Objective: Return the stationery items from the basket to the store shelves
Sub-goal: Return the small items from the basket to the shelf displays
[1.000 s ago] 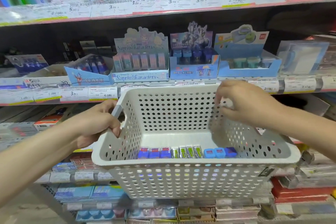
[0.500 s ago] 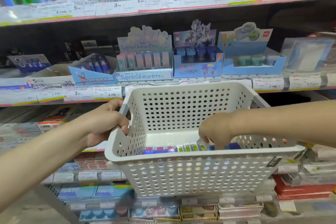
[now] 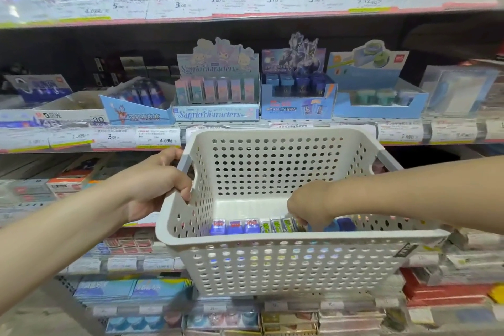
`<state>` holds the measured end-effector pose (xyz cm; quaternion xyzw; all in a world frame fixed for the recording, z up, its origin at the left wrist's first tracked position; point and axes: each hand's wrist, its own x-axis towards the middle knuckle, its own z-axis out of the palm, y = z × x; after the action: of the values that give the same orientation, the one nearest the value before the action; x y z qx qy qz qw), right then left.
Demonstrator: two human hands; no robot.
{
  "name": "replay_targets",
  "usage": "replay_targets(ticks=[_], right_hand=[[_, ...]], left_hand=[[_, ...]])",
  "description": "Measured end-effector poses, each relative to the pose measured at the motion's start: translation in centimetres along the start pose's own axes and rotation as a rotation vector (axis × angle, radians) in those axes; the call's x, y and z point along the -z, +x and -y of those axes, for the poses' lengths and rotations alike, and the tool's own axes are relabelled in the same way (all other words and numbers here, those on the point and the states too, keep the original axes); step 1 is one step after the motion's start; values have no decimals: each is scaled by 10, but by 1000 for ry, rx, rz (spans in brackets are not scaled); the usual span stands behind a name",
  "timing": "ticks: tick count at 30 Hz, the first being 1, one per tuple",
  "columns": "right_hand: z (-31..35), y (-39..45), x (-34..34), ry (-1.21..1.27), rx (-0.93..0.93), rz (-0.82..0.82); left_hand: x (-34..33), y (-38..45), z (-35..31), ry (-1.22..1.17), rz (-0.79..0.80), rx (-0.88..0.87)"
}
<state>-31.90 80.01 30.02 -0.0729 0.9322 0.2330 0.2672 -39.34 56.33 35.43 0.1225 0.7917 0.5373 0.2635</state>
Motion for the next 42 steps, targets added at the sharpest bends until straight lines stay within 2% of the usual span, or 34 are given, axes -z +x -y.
replay_targets(ticks=[9,12,15,17,22,26,28,31,42], right_hand=[[-31,-20,25,185,-26,-107],[-55,-34,39,380,-5,-184],[-80,-50,52,712,34,-268],[-95,-59,58,834,41,-402],[-119,-56,68,928,26,-784],[-128,-40,78,811,-65,-985],[-130,-30,84,742,-105,-1017],[-133,-13,89,782,-136,-1027],[-129,4,108,709,-203,-942]], left_hand=[[-5,3,-3,-16,16,5],[-5,5,-4,-28,15,9],[-3,7,-4,-28,3,10],[-3,9,-4,-33,-3,8],[-1,11,-2,-30,-4,11],[0,11,-2,-19,10,16],[0,10,-1,-19,14,18],[2,9,-1,-29,15,20],[8,0,-2,-49,23,-3]])
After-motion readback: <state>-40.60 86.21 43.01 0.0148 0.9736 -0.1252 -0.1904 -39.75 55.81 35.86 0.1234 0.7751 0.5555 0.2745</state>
